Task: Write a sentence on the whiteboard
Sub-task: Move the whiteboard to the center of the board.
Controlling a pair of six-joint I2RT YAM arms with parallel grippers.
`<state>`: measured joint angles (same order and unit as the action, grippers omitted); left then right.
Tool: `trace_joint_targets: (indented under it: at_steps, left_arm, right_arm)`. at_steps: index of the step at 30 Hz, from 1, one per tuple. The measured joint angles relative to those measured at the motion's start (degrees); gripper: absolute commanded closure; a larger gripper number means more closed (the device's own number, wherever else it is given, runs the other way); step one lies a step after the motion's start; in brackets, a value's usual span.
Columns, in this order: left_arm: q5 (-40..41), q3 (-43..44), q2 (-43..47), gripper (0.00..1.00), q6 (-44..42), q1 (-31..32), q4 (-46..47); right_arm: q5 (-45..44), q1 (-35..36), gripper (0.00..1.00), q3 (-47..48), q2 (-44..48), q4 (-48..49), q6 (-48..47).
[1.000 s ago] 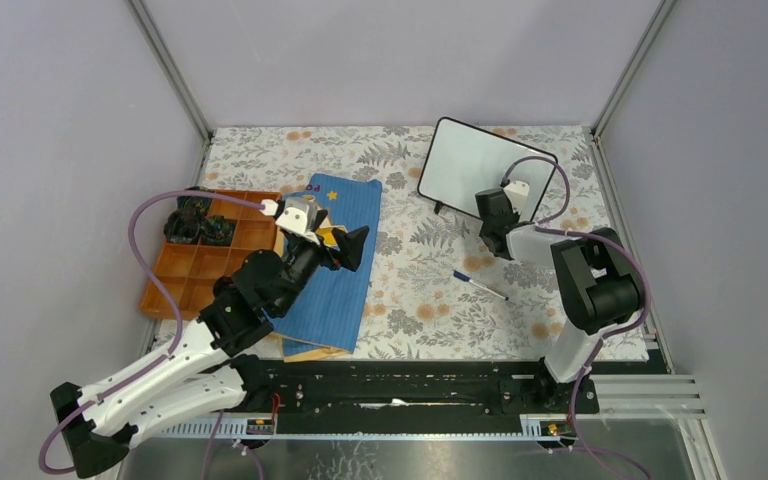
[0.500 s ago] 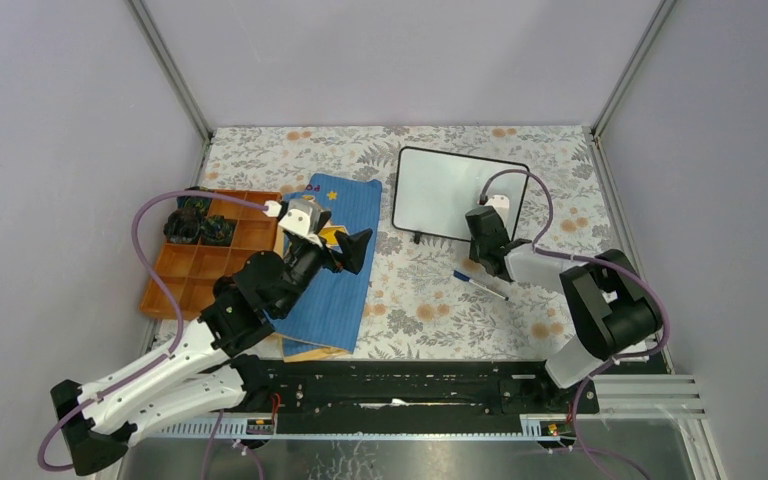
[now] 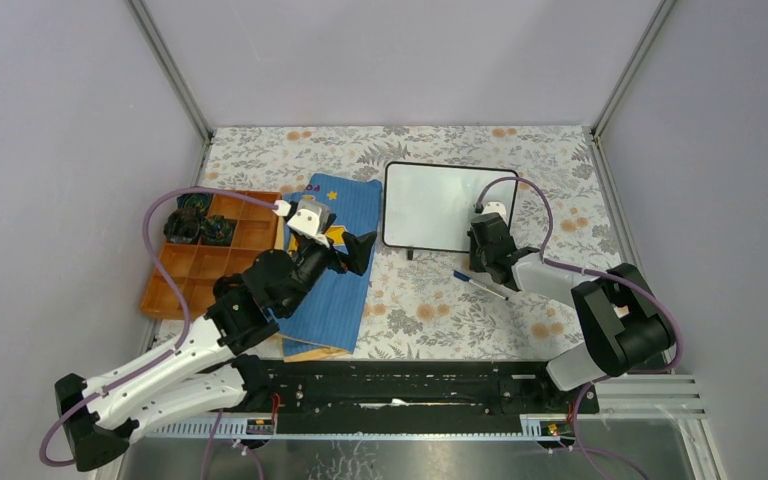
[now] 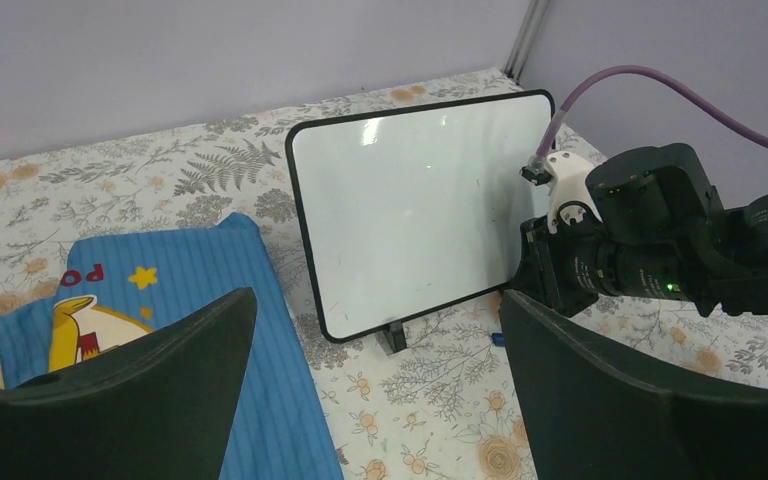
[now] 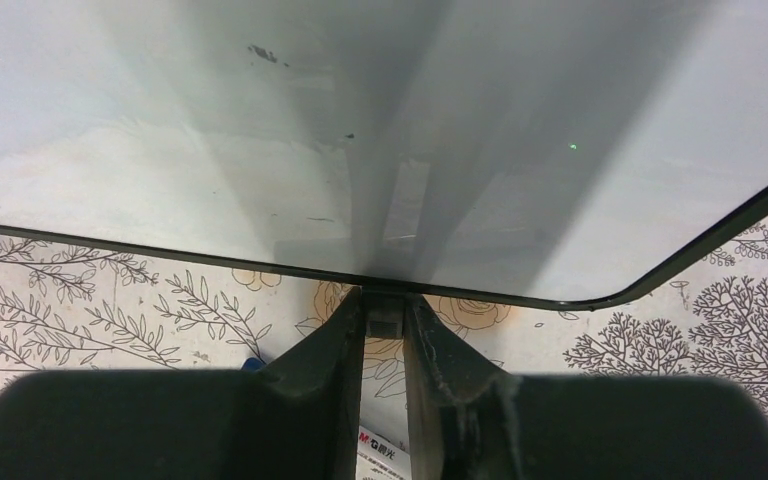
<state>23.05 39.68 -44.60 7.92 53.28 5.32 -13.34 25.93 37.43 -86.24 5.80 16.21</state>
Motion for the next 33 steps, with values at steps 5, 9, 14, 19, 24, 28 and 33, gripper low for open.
trace_joint_targets:
  at_steps: [5, 9, 14, 19, 24, 28, 33]
  left_arm:
    - [0.0, 0.0, -0.35, 0.01, 0.0, 0.07, 0.0]
    - [0.0, 0.0, -0.55, 0.01, 0.0, 0.07, 0.0]
    - [0.0, 0.0, -0.66, 0.01, 0.0, 0.13, 0.0]
    - [-0.02, 0.0, -0.68, 0.01, 0.0, 0.33, -0.02]
    - [-0.02, 0.0, -0.68, 0.01, 0.0, 0.35, 0.0]
    - [-0.02, 0.0, -0.68, 0.01, 0.0, 0.35, 0.0]
    - [0.0, 0.0, -0.68, 0.01, 0.0, 0.37, 0.0]
  right_arm:
    - [0.52, 0.0, 1.0, 0.42, 0.0, -0.79, -0.96]
    - [0.98, 0.04, 1.0, 0.98, -0.02, -2.08, -1.55]
    - [0.96, 0.68, 1.0, 1.88, -0.13, -4.0, -2.16]
    - [0.9, 1.11, 0.97, 2.08, -0.24, -4.39, -2.29]
    - [0.46, 1.29, 0.78, 2.29, -0.31, -4.9, -2.03]
    - [0.26, 1.42, 0.68, 2.49, -0.31, -5.51, -1.51]
    - [-0.26, 1.55, 0.58, 2.47, -0.31, -6.75, -1.14]
